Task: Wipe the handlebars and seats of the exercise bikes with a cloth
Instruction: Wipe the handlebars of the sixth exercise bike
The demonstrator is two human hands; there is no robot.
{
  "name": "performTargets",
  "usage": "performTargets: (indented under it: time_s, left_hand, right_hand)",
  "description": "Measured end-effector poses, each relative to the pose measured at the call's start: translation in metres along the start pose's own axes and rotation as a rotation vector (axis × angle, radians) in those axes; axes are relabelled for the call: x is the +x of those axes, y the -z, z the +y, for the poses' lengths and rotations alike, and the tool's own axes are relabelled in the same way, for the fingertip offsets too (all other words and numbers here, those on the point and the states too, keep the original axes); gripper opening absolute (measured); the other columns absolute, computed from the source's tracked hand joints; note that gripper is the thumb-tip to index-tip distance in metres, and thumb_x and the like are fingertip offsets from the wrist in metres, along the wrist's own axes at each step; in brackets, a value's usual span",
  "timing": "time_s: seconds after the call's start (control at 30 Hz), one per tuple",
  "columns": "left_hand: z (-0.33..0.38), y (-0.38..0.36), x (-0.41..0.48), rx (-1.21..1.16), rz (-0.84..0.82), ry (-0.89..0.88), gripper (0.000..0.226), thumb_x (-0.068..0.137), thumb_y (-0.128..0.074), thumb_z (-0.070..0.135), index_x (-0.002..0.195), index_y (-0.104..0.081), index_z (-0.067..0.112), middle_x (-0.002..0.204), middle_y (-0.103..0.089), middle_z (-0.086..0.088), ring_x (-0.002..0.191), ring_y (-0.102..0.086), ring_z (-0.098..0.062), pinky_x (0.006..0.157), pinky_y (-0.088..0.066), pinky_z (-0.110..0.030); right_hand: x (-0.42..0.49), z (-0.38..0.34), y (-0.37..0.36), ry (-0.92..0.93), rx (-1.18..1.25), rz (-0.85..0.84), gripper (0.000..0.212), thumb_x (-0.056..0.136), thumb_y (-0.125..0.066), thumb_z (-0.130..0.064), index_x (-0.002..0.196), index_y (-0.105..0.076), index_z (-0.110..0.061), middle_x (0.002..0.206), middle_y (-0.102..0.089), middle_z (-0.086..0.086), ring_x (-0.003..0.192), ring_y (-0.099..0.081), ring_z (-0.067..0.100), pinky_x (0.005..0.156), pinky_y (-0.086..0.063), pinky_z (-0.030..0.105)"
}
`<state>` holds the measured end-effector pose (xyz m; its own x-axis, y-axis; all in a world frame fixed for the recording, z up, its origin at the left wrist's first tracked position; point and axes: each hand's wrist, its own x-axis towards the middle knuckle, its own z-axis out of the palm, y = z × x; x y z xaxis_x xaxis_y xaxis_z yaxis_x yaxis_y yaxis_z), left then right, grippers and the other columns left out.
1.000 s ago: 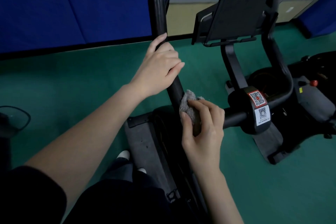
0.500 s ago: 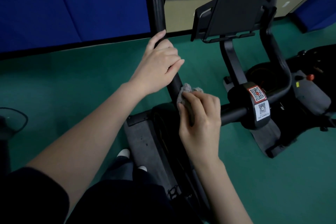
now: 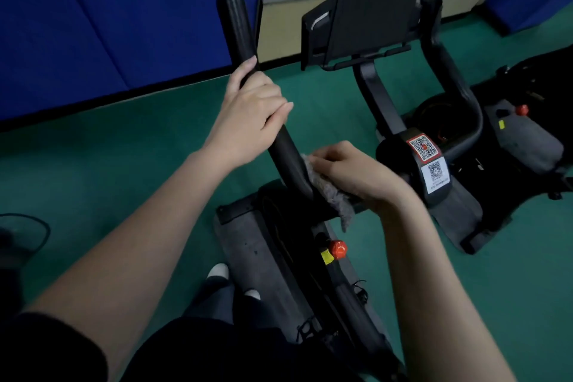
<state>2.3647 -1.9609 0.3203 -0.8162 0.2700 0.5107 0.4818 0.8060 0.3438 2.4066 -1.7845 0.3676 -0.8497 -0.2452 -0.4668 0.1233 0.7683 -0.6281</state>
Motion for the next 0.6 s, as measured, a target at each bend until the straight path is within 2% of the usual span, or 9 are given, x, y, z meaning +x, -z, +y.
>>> performTargets:
  time_s: [0.07,0.17,0.27,0.37,0.5,0.6]
  left_hand:
    - [0.0,0.0,0.0,-0.003,-0.014,-0.005,0.043,0.097,-0.035,0.028,0.068,-0.064,0.012,0.07,-0.059,0.005,0.092,-0.054,-0.02,0.115,-0.001,-0.029]
    - [-0.001,0.0,0.0,-0.01,-0.013,-0.008,0.043,0.097,-0.036,0.027,0.068,-0.064,0.013,0.07,-0.057,0.007,0.092,-0.053,-0.019,0.115,-0.001,-0.029]
    - [-0.002,0.0,0.001,-0.016,-0.008,-0.016,0.042,0.097,-0.037,0.026,0.068,-0.064,0.012,0.07,-0.057,0.006,0.091,-0.054,-0.019,0.116,-0.002,-0.03]
    - [-0.004,0.0,0.0,-0.014,-0.002,-0.027,0.042,0.098,-0.037,0.025,0.067,-0.064,0.012,0.069,-0.058,0.005,0.091,-0.054,-0.019,0.116,-0.002,-0.031]
    - [-0.004,-0.002,-0.001,-0.016,0.012,-0.037,0.043,0.098,-0.037,0.024,0.066,-0.064,0.01,0.068,-0.059,0.003,0.09,-0.055,-0.021,0.116,-0.004,-0.032]
    - [-0.003,-0.004,-0.001,-0.009,0.027,-0.034,0.043,0.098,-0.038,0.023,0.066,-0.064,0.01,0.067,-0.059,0.002,0.089,-0.055,-0.021,0.116,-0.006,-0.034]
  right_hand:
    - [-0.001,0.003,0.011,0.036,-0.139,-0.101,0.035,0.097,-0.052,-0.023,0.064,-0.056,-0.012,0.064,-0.052,-0.004,0.064,-0.046,0.008,0.068,-0.038,0.028]
    - [-0.007,-0.002,0.023,0.099,-0.402,-0.149,0.03,0.096,-0.053,-0.024,0.066,-0.055,-0.019,0.064,-0.055,-0.005,0.068,-0.053,0.007,0.07,-0.04,0.025]
    - [-0.017,-0.005,0.024,0.149,-0.489,-0.126,0.016,0.094,-0.054,-0.021,0.09,-0.069,-0.017,0.088,-0.07,0.003,0.092,-0.063,0.017,0.08,-0.045,0.027]
    - [-0.03,0.004,0.017,0.218,-0.524,0.02,0.02,0.094,-0.054,-0.018,0.102,-0.072,-0.012,0.101,-0.071,0.01,0.102,-0.059,0.028,0.087,-0.04,0.028]
    - [-0.045,0.032,0.014,0.231,-0.482,0.377,0.018,0.093,-0.058,-0.013,0.096,-0.073,-0.004,0.089,-0.063,0.014,0.092,-0.05,0.031,0.082,-0.038,0.032]
    - [-0.055,0.037,-0.009,0.293,-0.335,0.529,0.011,0.09,-0.063,-0.007,0.095,-0.072,-0.004,0.087,-0.064,0.01,0.087,-0.05,0.026,0.079,-0.035,0.022]
